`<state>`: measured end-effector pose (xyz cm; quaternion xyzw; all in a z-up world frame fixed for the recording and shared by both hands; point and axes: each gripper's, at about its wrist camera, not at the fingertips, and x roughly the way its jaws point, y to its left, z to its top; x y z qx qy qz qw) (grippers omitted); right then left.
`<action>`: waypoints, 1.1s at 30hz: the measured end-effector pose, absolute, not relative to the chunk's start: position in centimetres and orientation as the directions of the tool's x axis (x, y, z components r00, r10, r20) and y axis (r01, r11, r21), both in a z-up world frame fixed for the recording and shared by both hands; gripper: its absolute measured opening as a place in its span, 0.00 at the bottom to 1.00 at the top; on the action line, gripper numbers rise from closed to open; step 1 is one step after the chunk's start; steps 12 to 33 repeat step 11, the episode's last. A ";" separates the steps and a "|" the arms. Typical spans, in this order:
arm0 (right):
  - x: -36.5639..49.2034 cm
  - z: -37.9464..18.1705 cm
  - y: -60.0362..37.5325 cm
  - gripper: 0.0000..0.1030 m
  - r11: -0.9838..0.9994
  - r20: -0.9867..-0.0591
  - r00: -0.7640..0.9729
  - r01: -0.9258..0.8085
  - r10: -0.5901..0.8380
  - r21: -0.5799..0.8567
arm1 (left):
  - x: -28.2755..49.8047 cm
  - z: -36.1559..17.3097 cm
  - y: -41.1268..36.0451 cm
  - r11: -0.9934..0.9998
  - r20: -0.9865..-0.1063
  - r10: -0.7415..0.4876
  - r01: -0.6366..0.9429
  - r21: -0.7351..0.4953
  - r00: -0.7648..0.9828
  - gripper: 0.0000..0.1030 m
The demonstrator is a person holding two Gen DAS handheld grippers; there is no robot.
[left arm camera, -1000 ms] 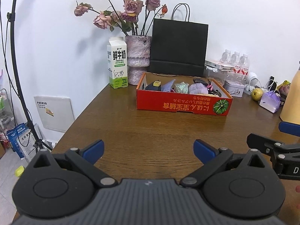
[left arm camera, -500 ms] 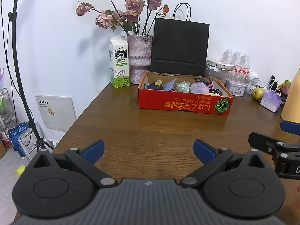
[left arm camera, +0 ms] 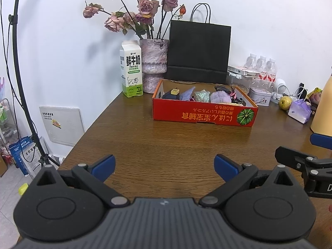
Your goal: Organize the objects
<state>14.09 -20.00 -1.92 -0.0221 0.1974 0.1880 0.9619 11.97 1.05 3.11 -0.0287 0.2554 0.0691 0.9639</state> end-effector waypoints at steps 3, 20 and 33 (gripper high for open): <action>14.1 -1.9 -20.0 1.00 0.928 -0.388 0.851 -0.370 0.353 0.032 | 12.0 3.1 1.0 0.989 -0.496 0.120 -0.148 -0.017 0.860 1.00; 14.2 -2.2 -20.2 1.00 0.928 -0.393 0.849 -0.370 0.353 0.034 | 12.2 3.0 0.6 0.989 -0.506 0.133 -0.145 0.015 0.852 1.00; 14.2 -2.2 -20.2 1.00 0.928 -0.393 0.849 -0.370 0.353 0.034 | 12.2 3.0 0.6 0.989 -0.506 0.133 -0.145 0.015 0.852 1.00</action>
